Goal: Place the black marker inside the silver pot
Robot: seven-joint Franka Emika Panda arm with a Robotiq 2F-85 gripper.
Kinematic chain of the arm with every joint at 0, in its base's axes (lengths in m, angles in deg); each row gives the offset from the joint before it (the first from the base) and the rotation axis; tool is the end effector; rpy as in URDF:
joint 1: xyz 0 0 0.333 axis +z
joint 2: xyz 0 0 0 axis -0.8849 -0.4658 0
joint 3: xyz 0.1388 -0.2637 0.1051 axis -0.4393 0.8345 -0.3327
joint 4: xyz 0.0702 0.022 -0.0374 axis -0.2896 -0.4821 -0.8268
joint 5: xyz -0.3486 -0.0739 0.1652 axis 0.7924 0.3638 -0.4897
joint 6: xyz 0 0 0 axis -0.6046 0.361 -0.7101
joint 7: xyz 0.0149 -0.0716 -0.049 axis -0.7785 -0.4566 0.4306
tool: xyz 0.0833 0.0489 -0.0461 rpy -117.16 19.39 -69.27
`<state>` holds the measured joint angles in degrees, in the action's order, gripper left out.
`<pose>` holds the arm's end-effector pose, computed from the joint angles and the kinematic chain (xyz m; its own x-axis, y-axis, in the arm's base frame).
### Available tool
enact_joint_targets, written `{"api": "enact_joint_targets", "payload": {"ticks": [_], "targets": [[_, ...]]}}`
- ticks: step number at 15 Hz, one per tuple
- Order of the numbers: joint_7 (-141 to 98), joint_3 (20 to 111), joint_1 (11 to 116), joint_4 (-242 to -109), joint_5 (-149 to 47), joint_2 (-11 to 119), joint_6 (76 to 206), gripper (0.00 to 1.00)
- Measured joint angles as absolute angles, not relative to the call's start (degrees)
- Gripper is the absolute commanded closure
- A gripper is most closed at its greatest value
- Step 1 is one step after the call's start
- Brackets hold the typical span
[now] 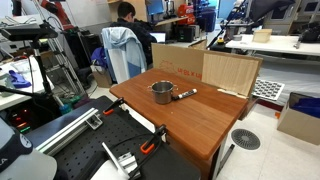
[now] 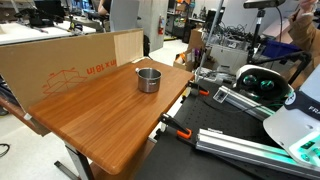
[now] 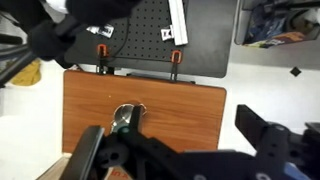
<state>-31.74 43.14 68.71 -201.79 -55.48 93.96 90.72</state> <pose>0.3648 0.1920 0.5720 0.9788 0.1113 -0.1719 0.1373 -0.9795 0.1477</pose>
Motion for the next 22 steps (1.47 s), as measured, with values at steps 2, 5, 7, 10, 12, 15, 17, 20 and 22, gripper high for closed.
{"api": "enact_joint_targets", "payload": {"ticks": [2,5,7,10,12,15,17,20,22], "targets": [[-31.7,43.1,68.7,-201.8,-55.5,94.0,90.7,0.0],[-31.7,43.2,68.7,-201.9,-55.5,94.0,90.9,0.0],[-31.7,43.6,68.7,-202.2,-55.3,94.0,92.7,0.0],[-31.8,45.1,68.5,-203.5,-54.3,94.0,99.5,0.0],[-31.8,46.5,68.1,-205.0,-53.8,94.0,103.8,0.0],[-31.8,48.8,66.8,-207.9,-52.2,94.0,111.4,0.0],[-31.8,50.2,65.6,-210.3,-51.0,93.8,116.1,0.0],[-31.1,52.6,64.1,-213.8,-49.6,93.5,122.9,0.0],[-30.7,54.1,63.2,-215.8,-49.1,92.9,127.0,0.0]]}}
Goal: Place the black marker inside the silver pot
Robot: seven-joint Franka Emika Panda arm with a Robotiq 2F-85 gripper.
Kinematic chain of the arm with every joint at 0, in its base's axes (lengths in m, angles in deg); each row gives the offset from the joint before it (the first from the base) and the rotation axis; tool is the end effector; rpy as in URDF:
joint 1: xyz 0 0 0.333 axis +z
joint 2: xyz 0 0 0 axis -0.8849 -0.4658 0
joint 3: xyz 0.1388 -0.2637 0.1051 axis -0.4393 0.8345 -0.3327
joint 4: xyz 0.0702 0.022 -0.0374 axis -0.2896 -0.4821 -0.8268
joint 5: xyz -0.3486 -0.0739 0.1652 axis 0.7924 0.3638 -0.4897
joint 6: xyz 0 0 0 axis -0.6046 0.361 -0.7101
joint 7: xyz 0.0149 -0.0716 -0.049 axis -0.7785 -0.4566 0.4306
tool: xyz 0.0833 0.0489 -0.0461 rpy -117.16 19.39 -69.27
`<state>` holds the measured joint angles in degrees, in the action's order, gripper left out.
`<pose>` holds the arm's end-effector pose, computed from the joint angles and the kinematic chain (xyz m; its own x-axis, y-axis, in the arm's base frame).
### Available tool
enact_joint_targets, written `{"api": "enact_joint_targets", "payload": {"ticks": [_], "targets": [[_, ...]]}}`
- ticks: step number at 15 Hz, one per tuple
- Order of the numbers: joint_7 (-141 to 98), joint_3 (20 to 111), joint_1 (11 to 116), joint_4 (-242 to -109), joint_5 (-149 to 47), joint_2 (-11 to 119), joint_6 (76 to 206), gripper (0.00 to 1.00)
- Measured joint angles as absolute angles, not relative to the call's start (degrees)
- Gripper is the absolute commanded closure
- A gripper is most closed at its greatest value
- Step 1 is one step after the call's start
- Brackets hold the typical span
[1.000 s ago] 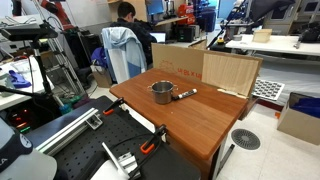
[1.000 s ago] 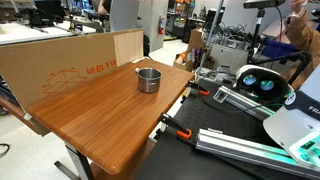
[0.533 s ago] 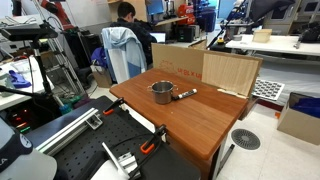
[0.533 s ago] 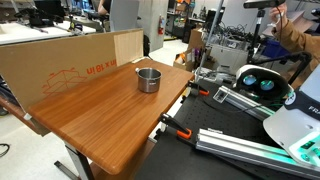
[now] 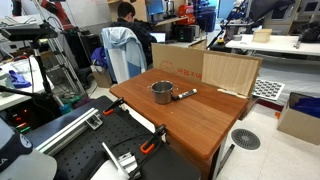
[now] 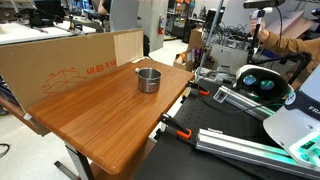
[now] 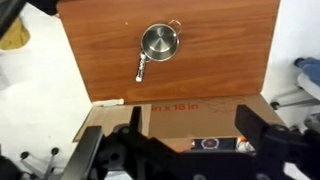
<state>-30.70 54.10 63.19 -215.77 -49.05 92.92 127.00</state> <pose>0.4470 0.0639 0.5110 0.9777 -0.0638 0.2000 -0.0814 -0.9934 0.0810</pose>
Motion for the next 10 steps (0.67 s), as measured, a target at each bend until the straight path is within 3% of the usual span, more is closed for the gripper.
{"api": "enact_joint_targets", "payload": {"ticks": [10], "targets": [[-29.7,60.4,60.4,-221.5,-49.2,81.4,143.9,0.0]]}}
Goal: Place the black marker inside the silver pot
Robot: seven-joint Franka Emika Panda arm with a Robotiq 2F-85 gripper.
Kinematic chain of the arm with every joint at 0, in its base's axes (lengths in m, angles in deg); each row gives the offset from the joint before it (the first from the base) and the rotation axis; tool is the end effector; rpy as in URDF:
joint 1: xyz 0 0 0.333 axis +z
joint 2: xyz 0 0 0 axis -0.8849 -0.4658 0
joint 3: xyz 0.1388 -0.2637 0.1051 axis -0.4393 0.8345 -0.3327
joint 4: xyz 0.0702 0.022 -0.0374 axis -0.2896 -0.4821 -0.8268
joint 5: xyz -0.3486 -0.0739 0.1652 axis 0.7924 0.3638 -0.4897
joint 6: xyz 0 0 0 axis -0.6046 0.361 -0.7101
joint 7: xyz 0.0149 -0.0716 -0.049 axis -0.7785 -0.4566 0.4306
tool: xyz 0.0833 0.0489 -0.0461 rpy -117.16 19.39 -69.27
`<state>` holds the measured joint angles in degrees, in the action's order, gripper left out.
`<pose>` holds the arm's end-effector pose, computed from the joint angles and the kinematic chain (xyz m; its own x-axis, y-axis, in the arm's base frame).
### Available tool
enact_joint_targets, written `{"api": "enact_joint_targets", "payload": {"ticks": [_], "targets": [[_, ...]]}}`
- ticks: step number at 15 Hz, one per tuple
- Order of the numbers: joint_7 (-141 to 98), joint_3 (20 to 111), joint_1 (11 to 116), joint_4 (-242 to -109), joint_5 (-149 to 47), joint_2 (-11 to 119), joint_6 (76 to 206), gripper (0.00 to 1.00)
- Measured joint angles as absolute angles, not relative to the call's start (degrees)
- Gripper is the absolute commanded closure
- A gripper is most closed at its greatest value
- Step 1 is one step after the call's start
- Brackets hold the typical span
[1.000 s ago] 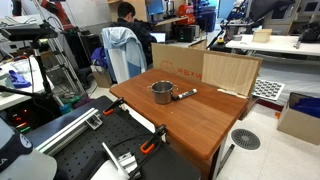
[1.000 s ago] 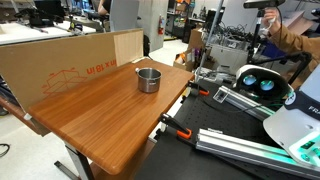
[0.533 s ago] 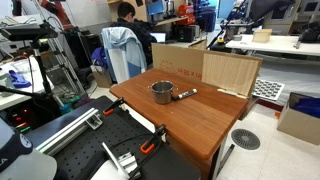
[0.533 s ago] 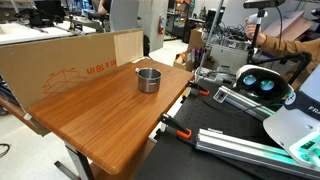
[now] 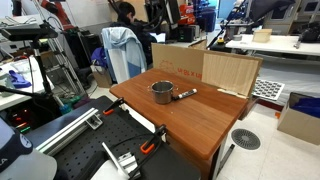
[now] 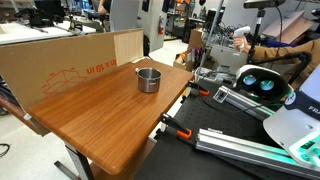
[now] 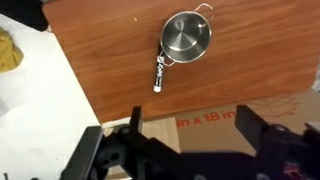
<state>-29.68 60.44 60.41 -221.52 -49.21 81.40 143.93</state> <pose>0.4819 -0.0090 0.4007 0.9656 -0.1837 0.1839 -0.1919 -0.9810 0.0274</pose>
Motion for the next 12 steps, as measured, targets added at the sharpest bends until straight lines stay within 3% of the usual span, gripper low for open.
{"api": "enact_joint_targets", "payload": {"ticks": [12], "targets": [[-29.2,65.3,59.3,-216.7,-53.5,63.9,153.0,0.0]]}}
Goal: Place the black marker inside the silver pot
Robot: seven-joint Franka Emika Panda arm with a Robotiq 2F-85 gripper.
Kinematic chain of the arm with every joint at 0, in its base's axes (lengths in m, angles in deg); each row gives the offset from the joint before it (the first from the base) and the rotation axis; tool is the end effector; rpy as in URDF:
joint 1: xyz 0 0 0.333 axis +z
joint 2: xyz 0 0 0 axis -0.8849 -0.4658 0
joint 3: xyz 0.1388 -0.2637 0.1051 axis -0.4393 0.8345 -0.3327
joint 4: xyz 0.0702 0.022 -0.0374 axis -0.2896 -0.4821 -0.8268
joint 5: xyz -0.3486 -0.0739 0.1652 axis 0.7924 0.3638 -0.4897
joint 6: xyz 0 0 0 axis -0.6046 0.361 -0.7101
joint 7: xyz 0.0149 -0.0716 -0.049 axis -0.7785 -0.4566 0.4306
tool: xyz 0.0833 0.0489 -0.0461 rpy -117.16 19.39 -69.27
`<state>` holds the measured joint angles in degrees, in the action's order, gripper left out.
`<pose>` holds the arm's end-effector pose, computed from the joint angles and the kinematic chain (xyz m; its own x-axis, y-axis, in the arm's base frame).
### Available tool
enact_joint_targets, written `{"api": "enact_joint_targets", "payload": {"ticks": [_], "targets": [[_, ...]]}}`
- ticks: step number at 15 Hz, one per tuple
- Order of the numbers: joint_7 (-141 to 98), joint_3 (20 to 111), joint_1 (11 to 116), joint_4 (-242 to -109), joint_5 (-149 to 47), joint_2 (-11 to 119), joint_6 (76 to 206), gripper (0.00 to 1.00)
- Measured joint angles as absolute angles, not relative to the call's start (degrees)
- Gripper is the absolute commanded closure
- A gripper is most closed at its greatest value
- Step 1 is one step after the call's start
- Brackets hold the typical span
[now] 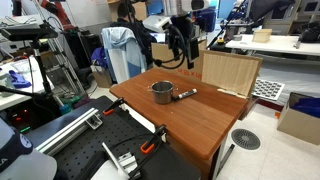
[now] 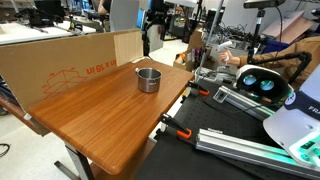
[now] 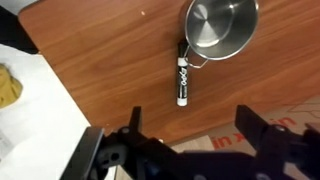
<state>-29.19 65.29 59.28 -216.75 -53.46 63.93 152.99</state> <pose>0.5234 -0.0640 0.2989 0.9383 -0.3270 0.1127 -0.3279 -0.9447 -0.0112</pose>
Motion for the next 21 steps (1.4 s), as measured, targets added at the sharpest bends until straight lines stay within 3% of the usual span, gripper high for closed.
{"api": "enact_joint_targets", "payload": {"ticks": [21], "targets": [[-30.6,66.9,59.5,-203.8,-55.5,42.5,154.9,0.0]]}}
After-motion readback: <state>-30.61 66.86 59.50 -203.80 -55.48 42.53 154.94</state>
